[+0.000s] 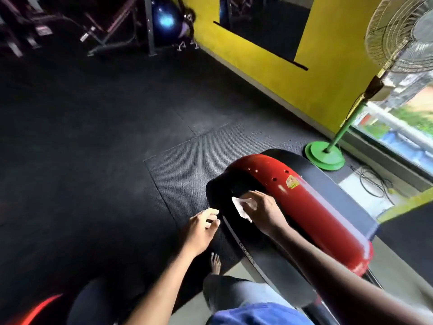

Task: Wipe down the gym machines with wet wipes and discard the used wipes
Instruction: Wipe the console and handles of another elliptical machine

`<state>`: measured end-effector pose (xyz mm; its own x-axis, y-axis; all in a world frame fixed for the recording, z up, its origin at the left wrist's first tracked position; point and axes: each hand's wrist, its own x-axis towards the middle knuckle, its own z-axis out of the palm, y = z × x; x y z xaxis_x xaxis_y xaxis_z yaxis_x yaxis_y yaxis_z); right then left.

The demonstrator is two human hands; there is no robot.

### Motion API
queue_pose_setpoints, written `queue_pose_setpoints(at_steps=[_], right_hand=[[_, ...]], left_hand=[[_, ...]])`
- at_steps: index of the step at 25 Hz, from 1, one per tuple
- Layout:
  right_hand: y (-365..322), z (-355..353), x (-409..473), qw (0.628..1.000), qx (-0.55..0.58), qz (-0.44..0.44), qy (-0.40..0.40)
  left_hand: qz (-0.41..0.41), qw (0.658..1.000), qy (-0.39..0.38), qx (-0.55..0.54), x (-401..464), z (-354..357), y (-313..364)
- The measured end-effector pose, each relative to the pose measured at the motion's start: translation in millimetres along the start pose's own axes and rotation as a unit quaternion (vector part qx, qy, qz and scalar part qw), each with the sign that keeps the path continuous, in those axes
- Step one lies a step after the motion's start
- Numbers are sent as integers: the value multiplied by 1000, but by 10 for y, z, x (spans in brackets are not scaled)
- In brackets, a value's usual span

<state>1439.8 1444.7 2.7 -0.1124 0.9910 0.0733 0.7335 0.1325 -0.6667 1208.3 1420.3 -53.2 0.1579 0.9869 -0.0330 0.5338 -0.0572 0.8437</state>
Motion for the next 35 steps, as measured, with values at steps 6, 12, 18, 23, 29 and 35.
queue_pose_setpoints(at_steps=[6,12,18,23,29,35], right_hand=[[-191,311,1296,995,85,50,11],[-271,333,2560,994,80,45,56],[-127,580,3711,990,43,89,99],[-198,751,4807,982,17,137,130],[-129,389,5292,948,-1,221,228],[432,-120,5083,880,24,356,315]], left_hand=[[-11,994,-82,66,1433,-653,-423],[5,989,-107,104,2936,-1323,-517],[30,972,-197,126,4136,-1697,-829],[42,957,-242,154,5627,-2272,-935],[119,929,-312,157,6874,-1989,-489],[236,846,-446,173,7517,-914,298]])
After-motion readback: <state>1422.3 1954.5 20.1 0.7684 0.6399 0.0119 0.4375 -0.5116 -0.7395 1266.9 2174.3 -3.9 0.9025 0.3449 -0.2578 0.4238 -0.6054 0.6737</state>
